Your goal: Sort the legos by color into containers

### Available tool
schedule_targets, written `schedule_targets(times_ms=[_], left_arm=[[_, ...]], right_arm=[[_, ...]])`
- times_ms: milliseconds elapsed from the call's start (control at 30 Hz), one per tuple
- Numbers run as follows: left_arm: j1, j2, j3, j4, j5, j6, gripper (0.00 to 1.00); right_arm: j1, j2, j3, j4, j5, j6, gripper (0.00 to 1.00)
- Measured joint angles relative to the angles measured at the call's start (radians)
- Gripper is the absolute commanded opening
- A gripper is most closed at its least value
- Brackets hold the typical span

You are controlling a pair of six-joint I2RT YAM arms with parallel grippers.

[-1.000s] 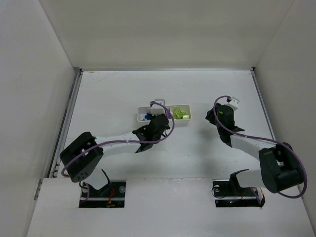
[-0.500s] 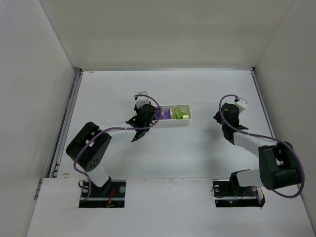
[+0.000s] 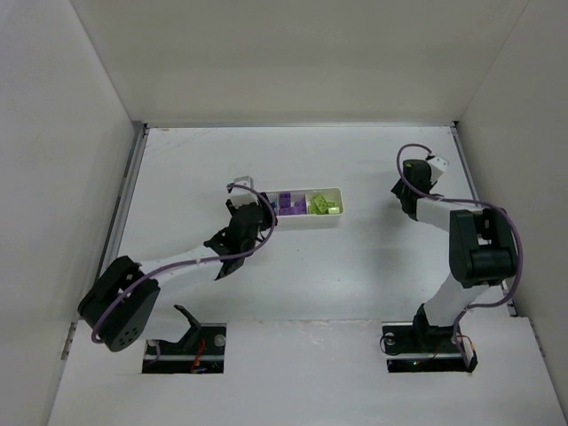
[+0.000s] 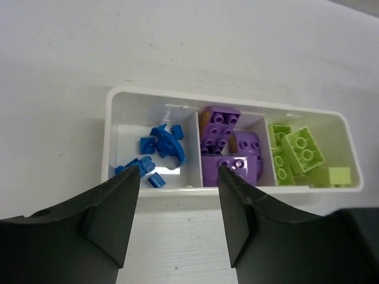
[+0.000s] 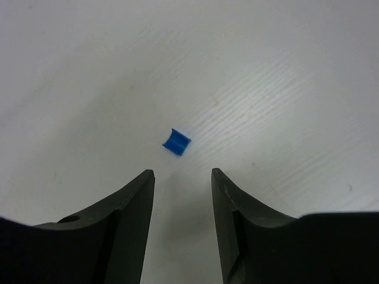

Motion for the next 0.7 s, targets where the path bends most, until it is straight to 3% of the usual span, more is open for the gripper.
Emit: schedule_targets(times_ms=[233, 700], left_arm=[[-0.027, -0.05, -0.075, 0.061, 0.019, -0.006, 0.52], [-0.031, -0.087, -0.133, 0.124, 0.051, -0.023, 0.52]], right_arm=[[-0.009, 0.133, 0.176, -0.099, -0.003, -0.035, 0.43], [-0.048, 0.261, 0.352, -0.304, -0.025, -0.01, 0.39]])
